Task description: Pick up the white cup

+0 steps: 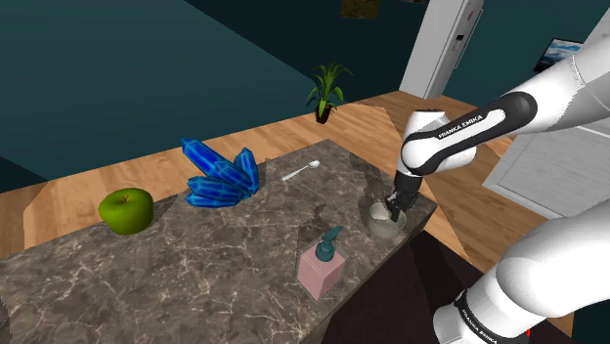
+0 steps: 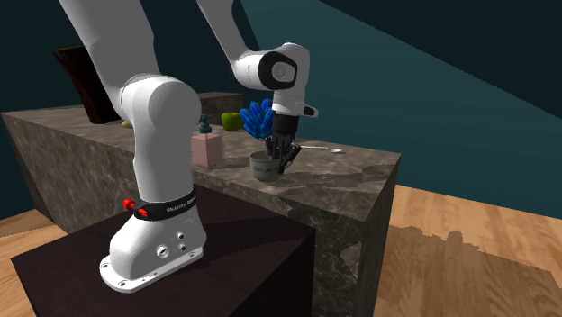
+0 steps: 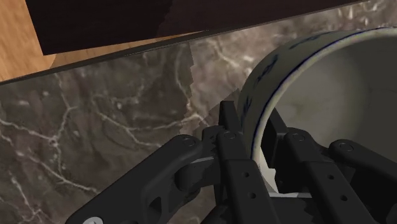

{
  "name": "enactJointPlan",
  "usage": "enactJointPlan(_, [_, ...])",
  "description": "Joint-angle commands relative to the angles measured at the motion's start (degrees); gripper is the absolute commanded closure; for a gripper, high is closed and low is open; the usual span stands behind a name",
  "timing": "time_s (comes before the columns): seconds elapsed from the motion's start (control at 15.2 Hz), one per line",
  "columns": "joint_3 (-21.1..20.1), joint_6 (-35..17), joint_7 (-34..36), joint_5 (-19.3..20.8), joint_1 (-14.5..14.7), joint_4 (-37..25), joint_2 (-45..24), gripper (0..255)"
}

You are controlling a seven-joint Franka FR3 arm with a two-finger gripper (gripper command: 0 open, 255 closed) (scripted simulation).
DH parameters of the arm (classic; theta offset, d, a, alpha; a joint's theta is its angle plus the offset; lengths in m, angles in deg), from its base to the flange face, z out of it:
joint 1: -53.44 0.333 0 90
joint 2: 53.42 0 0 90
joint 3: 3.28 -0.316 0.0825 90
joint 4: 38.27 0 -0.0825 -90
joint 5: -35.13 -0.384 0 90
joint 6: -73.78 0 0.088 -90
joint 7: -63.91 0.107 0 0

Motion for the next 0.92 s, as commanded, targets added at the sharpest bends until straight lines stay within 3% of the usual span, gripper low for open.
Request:
enactJointPlan(0.0, [-0.13,2.27,0.21,0.24,-0.15,-0.30,1.97,255])
enactJointPlan(0.73, [-0.84,13.72,0.90,0.65,-0.51,-3.87,9.87,255])
enactJointPlan(0.86, [-0.85,13.87,0.91,0.65,-0.52,-3.93,9.97,255])
